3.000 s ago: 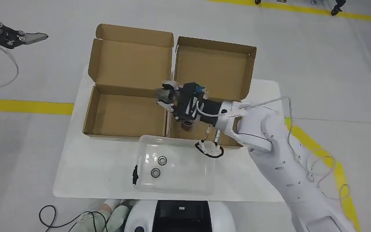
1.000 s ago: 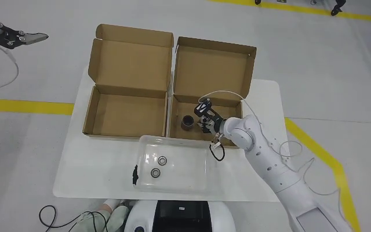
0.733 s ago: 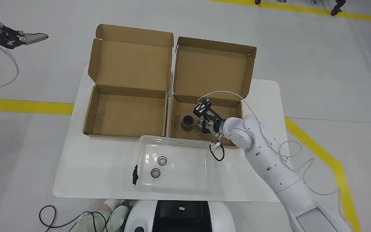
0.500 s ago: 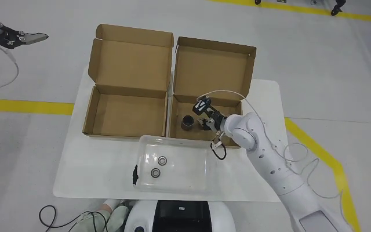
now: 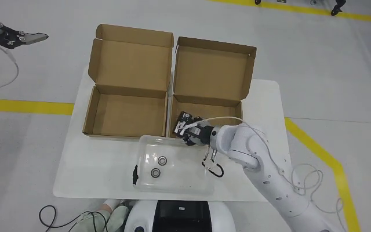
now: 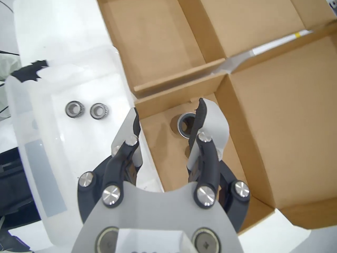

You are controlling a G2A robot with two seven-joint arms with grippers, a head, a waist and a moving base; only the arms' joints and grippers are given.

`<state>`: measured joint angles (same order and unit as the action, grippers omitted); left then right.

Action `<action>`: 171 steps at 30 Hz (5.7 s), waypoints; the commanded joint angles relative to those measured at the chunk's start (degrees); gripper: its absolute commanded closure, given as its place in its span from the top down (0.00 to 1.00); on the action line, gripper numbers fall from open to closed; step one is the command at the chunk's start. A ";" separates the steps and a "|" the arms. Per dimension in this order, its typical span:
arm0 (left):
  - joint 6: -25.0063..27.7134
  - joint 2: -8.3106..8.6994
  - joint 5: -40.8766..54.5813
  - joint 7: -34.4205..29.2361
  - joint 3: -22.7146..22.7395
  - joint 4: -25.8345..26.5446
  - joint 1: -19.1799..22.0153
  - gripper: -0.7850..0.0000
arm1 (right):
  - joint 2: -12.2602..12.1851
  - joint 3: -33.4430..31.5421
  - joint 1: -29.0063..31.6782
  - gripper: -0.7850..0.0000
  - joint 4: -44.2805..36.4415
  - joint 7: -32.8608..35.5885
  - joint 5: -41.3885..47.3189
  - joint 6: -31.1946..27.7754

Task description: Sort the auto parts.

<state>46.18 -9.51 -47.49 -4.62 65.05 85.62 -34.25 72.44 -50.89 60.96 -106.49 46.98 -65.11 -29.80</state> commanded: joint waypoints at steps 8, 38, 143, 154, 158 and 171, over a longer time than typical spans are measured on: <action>0.00 0.00 0.00 0.00 0.00 0.00 0.00 1.00 | -0.05 5.25 2.66 0.44 -1.41 -4.45 -9.75 -1.89; 0.00 0.00 0.00 0.00 0.00 0.00 0.00 1.00 | 1.44 11.59 0.40 0.46 6.67 -8.82 -10.32 -4.55; 0.00 0.00 0.00 0.00 0.00 0.00 0.00 1.00 | 2.57 3.41 3.15 0.00 5.56 -57.95 -17.01 -5.90; 0.00 0.00 0.00 0.00 0.00 0.00 0.00 1.00 | 1.76 -2.05 3.44 0.00 -6.01 -53.04 -13.82 -6.67; 0.00 0.00 0.00 0.00 0.00 0.00 0.00 1.00 | 1.48 -4.13 3.46 0.00 -8.77 -50.66 -11.57 -7.36; 0.00 0.00 0.00 0.00 0.00 0.00 0.00 1.00 | 2.92 -2.80 -5.46 0.00 -7.36 -47.18 -5.01 -5.86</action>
<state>46.18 -9.51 -47.49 -4.62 65.05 85.62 -34.25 75.33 -53.46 55.79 -113.74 -0.36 -70.43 -35.79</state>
